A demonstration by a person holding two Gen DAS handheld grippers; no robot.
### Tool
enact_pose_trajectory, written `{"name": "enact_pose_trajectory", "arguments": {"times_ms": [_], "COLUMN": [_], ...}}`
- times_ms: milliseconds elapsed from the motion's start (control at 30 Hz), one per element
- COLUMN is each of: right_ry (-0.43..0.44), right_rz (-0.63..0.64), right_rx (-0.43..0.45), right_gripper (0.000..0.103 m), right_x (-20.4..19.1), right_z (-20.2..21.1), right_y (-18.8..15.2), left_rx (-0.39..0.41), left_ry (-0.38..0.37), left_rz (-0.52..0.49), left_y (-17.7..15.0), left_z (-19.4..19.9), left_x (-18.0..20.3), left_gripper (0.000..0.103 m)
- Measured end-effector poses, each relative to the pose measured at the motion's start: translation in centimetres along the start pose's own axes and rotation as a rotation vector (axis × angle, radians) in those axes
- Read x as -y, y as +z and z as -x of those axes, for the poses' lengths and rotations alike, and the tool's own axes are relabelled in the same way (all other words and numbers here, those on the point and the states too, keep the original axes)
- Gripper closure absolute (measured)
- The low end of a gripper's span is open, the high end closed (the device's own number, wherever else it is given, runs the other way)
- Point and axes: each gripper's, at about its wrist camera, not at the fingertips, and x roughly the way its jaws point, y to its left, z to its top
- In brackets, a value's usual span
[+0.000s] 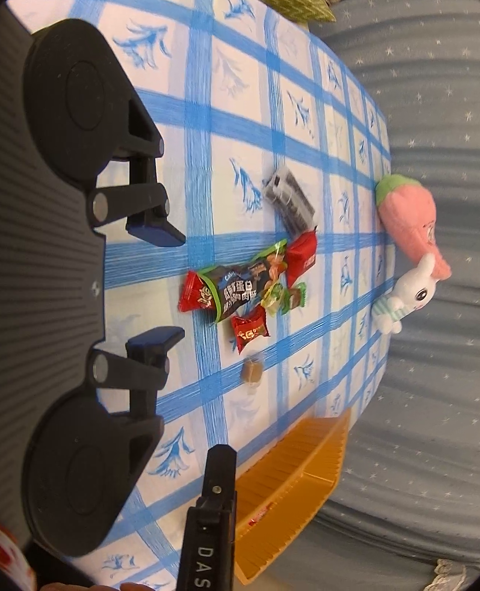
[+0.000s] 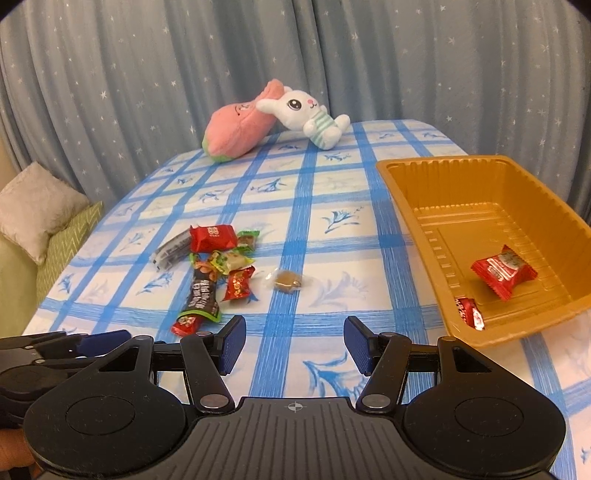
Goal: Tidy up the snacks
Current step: 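Move both open grippers back over the snack pile, then grasp a red candy with the left gripper while the right grasps the clear packet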
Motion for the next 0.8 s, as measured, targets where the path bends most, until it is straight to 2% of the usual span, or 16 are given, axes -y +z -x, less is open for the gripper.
{"name": "enact_pose_trajectory", "arguments": {"times_ms": [233,400,467,800], "right_ry": [0.005,0.010,0.011,0.007], "right_rz": [-0.008,-0.016,-0.020,-0.027], "right_rx": [-0.021,-0.037,-0.040,-0.035], "right_gripper": [0.044,0.044,0.044,0.044], "right_x": [0.7,1.0,1.0,1.3], "right_z": [-2.4,-3.6,-4.1,-4.2], "right_y": [0.5,0.5,0.6,0.7], "left_rx": [-0.020,0.005,0.007,-0.025], "left_ry": [-0.008,-0.005,0.001,0.006], "left_rz": [-0.020,-0.021,-0.027,-0.048], "left_y": [0.5,0.8,1.0,-0.8], "left_z": [-2.9,-3.9,-4.2,-1.7], "left_x": [0.1,0.1,0.2,0.8], "left_gripper": [0.068,0.070,0.078,0.080]}}
